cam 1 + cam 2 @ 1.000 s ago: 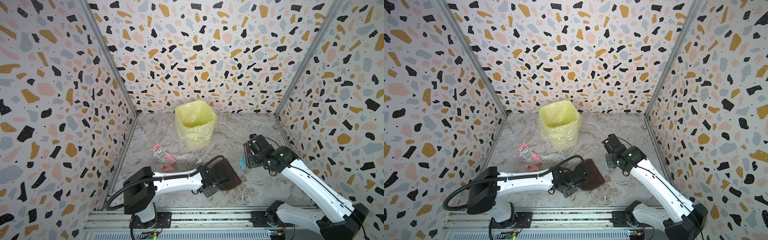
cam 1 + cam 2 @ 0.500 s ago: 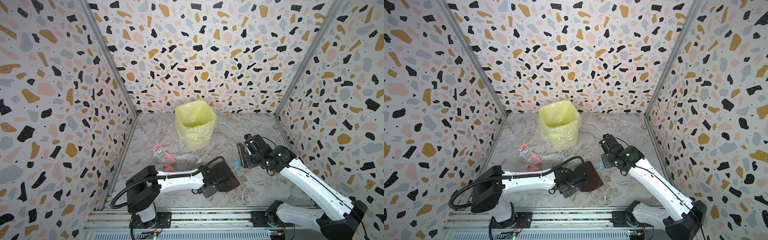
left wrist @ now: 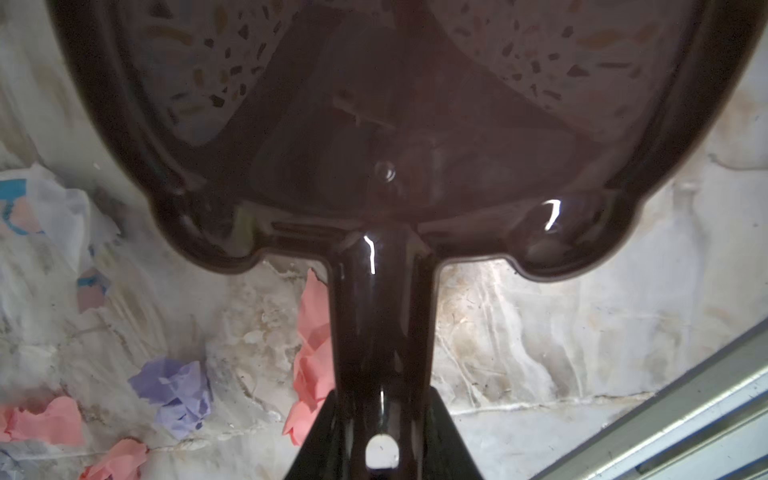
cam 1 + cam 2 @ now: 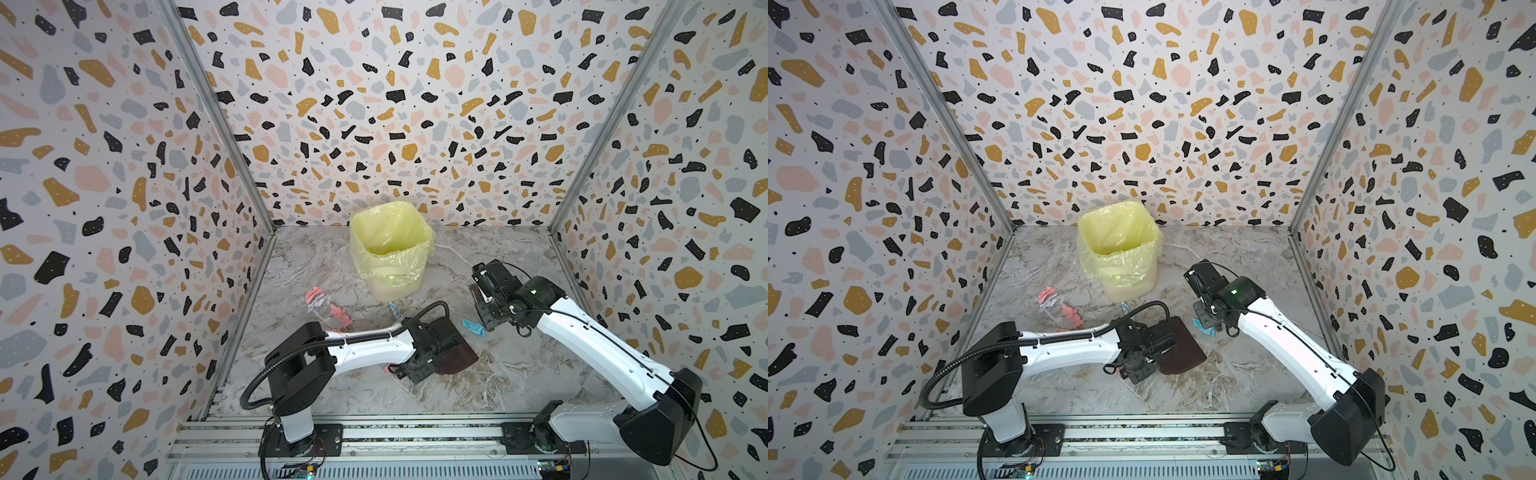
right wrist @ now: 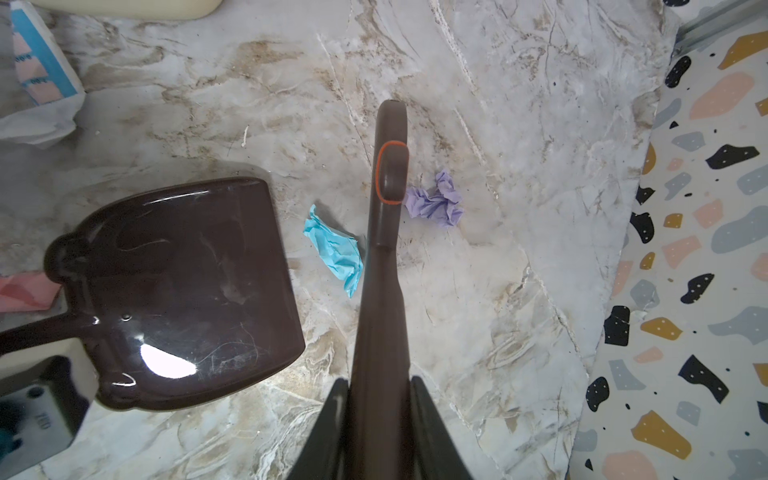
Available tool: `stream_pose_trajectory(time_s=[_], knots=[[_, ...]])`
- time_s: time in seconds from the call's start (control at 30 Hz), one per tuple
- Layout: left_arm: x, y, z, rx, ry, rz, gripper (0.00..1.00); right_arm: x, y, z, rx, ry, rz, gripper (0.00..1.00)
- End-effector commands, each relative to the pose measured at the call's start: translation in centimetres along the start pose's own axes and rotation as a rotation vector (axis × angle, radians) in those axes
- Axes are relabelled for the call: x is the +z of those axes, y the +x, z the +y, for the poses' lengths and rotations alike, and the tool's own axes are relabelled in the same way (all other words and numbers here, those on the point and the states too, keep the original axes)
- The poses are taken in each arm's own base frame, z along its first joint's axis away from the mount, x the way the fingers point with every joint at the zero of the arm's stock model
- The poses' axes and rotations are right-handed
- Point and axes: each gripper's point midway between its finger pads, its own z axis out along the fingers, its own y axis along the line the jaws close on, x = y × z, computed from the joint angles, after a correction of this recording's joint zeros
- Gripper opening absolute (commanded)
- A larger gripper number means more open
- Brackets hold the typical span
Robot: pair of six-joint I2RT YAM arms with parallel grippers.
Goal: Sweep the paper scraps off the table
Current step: 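Sweep the brush with the right gripper pushing the teal scrap into the dustpan, then lift the dustpan with the left gripper while the right gripper raises the brush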
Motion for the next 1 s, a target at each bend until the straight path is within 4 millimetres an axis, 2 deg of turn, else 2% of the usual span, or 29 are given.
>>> stream_pose_trajectory(time_s=[0.0,0.27,0.5,0.6,0.63,0.8,0.97], knots=[[-0.2,0.4,-0.2,0.029,0.026,0.043,0.0,-1.1,-0.2,0.6,-0.005,-0.057,-0.002,0.0],[0.3,-0.1,-0.3,0.026,0.035,0.043,0.0,-2.5,1.1,4.6,-0.03,-0.211,0.036,0.0],[0.7,0.0,-0.1,0.015,0.034,0.042,0.0,-5.5,0.9,9.1,-0.071,-0.356,0.017,0.0],[0.7,-0.1,0.0,0.007,0.035,0.029,0.0,-6.9,0.7,10.0,-0.079,-0.392,0.005,0.0],[0.6,-0.3,0.0,0.004,0.035,0.021,0.0,-7.1,0.7,9.7,-0.075,-0.374,0.008,0.0],[0.2,-0.6,0.2,-0.016,0.034,-0.013,0.0,-7.4,0.7,5.5,-0.006,-0.214,0.001,0.0],[-0.6,-0.6,0.6,-0.036,0.024,-0.041,0.0,-7.9,0.3,3.4,0.059,-0.177,-0.039,0.0]])
